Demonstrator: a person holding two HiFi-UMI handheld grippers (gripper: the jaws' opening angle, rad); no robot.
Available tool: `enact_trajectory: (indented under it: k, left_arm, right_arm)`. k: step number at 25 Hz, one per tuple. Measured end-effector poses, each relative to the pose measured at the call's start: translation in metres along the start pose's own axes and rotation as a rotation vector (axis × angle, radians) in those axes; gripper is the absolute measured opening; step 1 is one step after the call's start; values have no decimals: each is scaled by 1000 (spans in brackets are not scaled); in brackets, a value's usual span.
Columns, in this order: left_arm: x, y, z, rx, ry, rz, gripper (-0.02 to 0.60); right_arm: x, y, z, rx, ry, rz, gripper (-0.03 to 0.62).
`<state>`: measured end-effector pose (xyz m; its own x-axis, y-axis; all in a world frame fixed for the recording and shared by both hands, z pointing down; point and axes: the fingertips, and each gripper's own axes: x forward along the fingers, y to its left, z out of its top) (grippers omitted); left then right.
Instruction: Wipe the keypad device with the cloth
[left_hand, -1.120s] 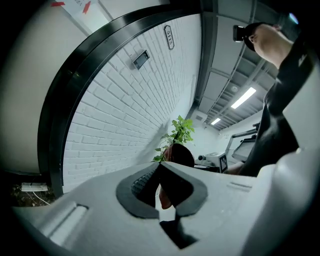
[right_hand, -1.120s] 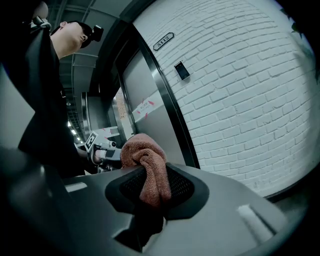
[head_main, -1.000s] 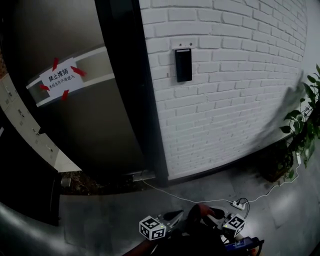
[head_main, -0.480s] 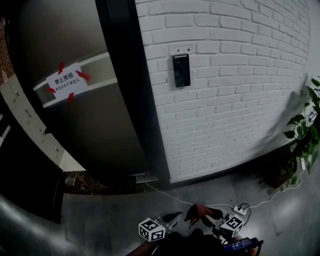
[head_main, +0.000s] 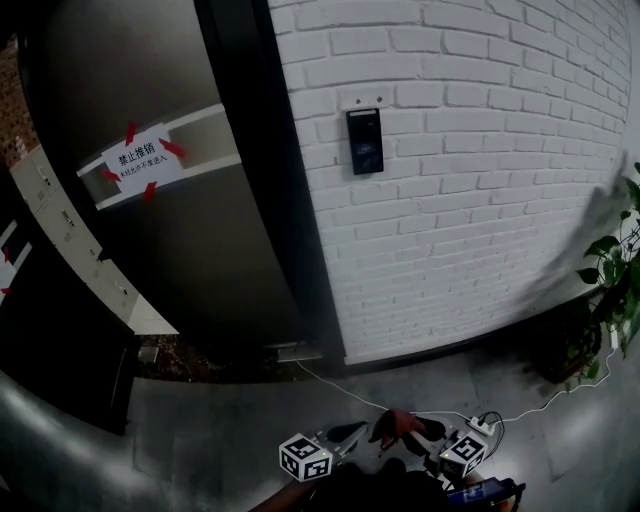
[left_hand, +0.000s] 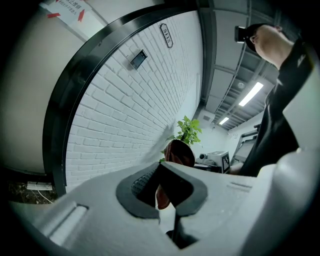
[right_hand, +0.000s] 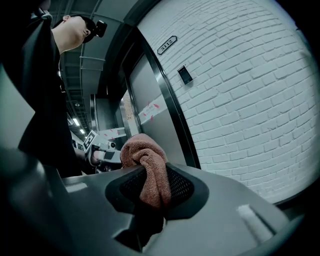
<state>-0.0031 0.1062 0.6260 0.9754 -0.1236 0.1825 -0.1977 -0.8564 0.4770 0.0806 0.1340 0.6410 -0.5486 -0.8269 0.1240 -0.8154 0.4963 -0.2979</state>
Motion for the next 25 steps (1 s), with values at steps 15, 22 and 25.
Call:
enact_trajectory:
  k: [15,22,25]
  left_arm:
    - [-9,7,2,-1,-8,21,4]
    - [-9,11,3,12,-4,17,5]
    - [-7,13,1,18,-3,12,4]
  right_arm:
    - [17,4,3,-30,-4,27,83]
    - [25,19,25,16,-20,36,81]
    - [22,12,18,-7,-18,29,81]
